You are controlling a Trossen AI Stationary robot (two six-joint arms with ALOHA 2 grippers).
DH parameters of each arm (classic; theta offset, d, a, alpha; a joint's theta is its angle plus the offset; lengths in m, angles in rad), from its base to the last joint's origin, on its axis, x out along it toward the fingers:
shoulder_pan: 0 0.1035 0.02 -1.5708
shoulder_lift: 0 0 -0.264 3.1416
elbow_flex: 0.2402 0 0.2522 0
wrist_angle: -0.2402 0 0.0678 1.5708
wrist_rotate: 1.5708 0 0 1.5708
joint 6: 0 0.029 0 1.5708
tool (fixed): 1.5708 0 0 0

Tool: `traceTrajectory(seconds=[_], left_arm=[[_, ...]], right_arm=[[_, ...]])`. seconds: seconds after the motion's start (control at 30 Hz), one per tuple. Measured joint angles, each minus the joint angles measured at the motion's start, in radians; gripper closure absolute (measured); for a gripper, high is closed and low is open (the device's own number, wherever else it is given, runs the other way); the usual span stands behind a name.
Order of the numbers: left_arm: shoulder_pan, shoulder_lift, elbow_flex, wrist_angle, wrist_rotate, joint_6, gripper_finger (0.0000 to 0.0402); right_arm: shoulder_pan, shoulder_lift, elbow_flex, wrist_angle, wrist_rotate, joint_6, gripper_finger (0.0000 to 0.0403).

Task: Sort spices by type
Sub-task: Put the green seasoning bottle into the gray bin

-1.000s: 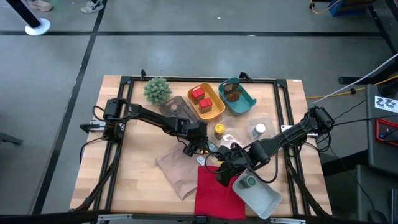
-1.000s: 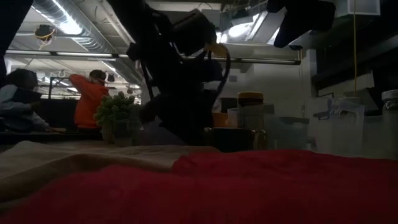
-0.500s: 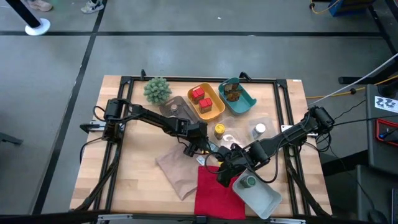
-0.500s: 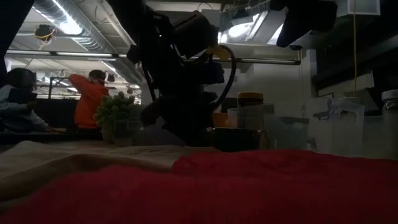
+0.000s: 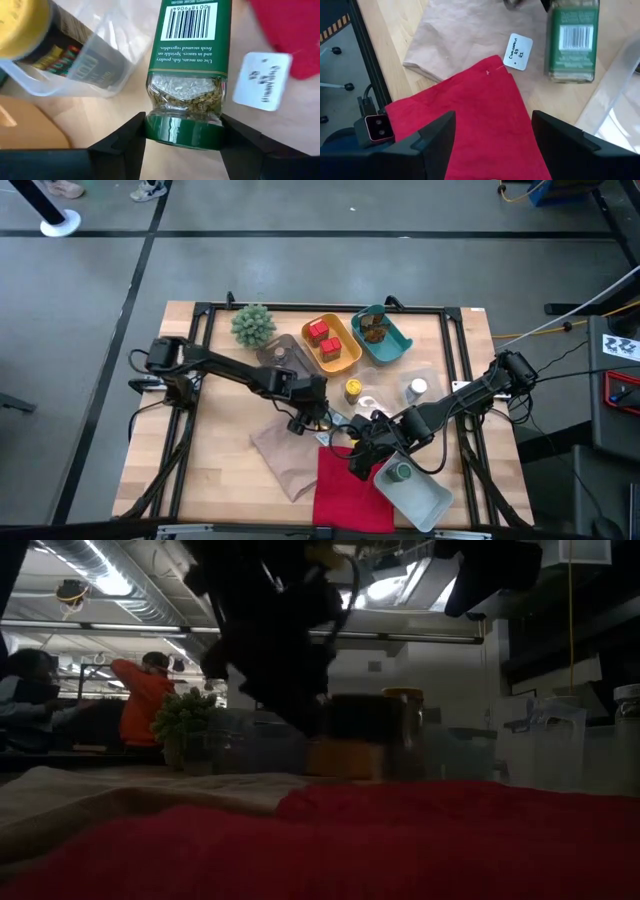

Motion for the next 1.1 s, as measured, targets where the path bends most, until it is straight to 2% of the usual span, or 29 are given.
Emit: traceTrajectory(seconds=[0.1,0.2,0.37,0.57,1.1], left_arm=[[-0.017,-0.043,0.000,-0.044,-0.001,-0.010,0.0207],[-0.039,-0.084,0.000,-0.094,-0.001,-0.045,0.0208],[-0.080,-0.133,0.000,-0.159,-0.001,-0.106,0.0203],[-0.126,-0.164,0.000,-0.162,-0.001,-0.154,0.0200],[-0.166,-0.210,0.000,-0.189,0.003,-0.241,0.0203]], right_arm=[[0.000,0.000,0.000,-0.001,0.001,0.000,0.0143],[0.000,0.002,0.000,0.000,0.046,-0.003,0.0143],[0.000,0.010,-0.005,0.020,0.194,-0.062,0.0143],[-0.001,0.038,-0.005,0.089,0.350,-0.133,0.0143],[-0.001,0.193,-0.005,0.147,0.380,-0.134,0.0143]])
